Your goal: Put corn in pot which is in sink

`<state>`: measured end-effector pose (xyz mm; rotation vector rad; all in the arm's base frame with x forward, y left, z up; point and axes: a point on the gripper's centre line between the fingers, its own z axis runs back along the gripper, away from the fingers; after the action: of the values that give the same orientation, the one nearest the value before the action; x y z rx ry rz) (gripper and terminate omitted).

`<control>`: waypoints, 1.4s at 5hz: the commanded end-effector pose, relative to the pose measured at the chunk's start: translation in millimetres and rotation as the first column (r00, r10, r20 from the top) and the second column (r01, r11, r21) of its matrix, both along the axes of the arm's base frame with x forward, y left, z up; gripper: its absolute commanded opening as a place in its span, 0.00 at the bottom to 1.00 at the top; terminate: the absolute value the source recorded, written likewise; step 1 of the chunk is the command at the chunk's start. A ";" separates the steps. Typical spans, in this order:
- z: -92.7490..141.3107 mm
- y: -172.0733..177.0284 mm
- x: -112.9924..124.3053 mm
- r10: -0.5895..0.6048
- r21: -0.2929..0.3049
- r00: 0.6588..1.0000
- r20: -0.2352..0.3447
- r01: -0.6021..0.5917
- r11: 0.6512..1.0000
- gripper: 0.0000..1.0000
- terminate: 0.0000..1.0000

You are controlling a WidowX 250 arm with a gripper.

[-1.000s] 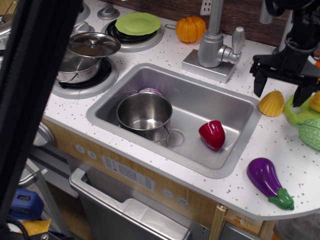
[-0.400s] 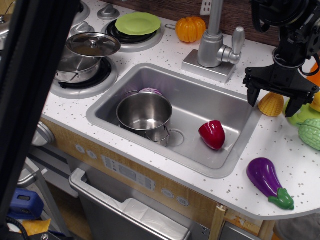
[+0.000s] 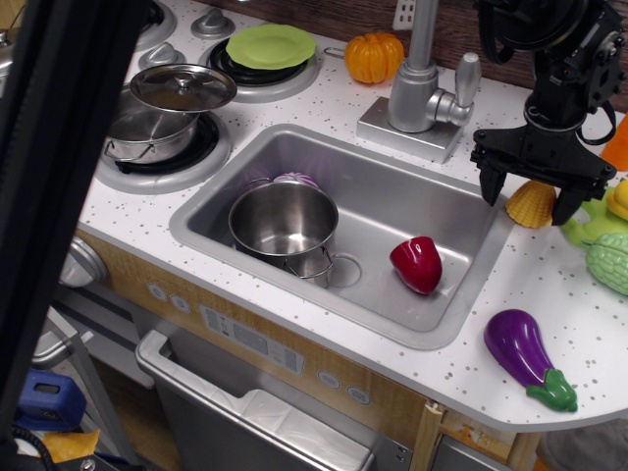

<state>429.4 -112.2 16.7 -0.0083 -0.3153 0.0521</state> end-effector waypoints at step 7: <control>79.7 105.6 -74.4 0.022 0.139 0.999 0.025 -0.025 0.990 0.00 0.00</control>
<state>335.1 8.2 69.0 0.1402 -0.2778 0.0543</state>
